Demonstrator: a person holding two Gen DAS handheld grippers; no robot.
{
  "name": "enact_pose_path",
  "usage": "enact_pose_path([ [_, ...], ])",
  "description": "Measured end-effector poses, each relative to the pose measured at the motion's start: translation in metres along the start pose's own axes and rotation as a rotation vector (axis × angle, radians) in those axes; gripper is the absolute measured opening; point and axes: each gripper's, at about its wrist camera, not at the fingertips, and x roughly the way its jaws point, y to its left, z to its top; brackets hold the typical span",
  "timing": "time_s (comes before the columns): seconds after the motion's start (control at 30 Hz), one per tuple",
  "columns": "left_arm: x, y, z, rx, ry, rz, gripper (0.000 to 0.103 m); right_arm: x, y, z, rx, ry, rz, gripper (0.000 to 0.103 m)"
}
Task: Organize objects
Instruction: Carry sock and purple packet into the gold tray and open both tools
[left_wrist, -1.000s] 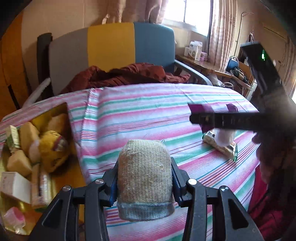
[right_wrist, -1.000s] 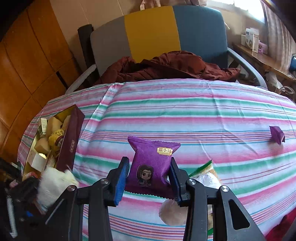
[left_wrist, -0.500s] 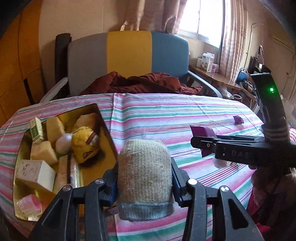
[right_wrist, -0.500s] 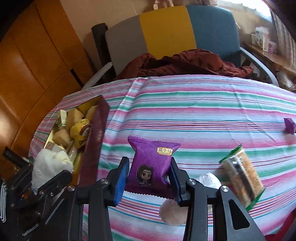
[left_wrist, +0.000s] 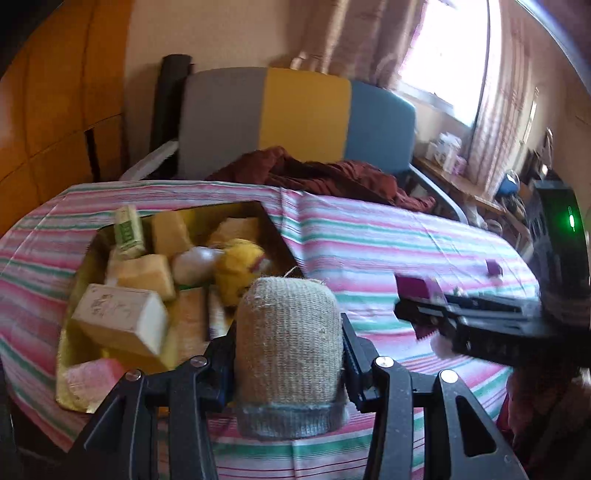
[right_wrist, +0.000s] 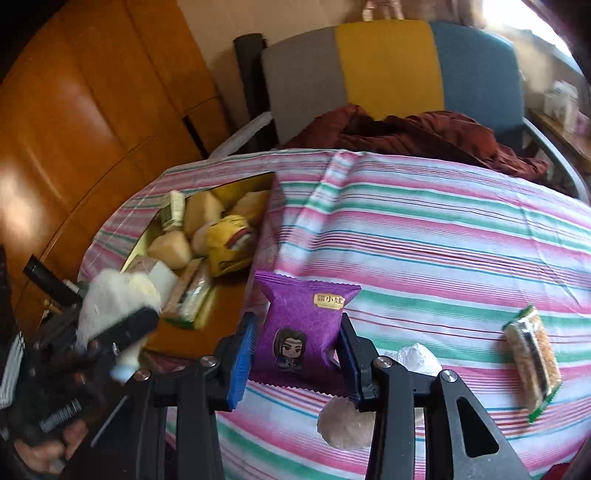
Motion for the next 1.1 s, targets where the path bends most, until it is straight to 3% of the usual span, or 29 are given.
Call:
enact_pose_path([
  [0.4,-0.051,0.112,-0.004,-0.24,-0.081,0.105,0.046,0.031,0.067,0.005,-0.134,0.033,0.081,0.043],
  [0.53,-0.051,0.123,0.001,-0.283,-0.083,0.069,0.046,0.042,0.082,0.006,-0.17,0.039,0.086,0.043],
  [0.77,-0.025,0.098,0.029,-0.216,-0.071,0.001,0.047,0.056,0.083,0.008,-0.176,0.057,0.073,0.046],
  [0.8,-0.018,0.093,0.035,-0.208,-0.061,-0.002,0.047,0.057,0.082,0.008,-0.176,0.063,0.078,0.047],
  [0.9,0.006,0.087,0.041,-0.216,-0.001,-0.001,0.049,0.057,0.081,0.006,-0.172,0.066,0.081,0.067],
  [1.1,0.021,0.095,0.031,-0.249,0.037,0.041,0.049,0.052,0.077,0.001,-0.167,0.053,0.061,0.087],
])
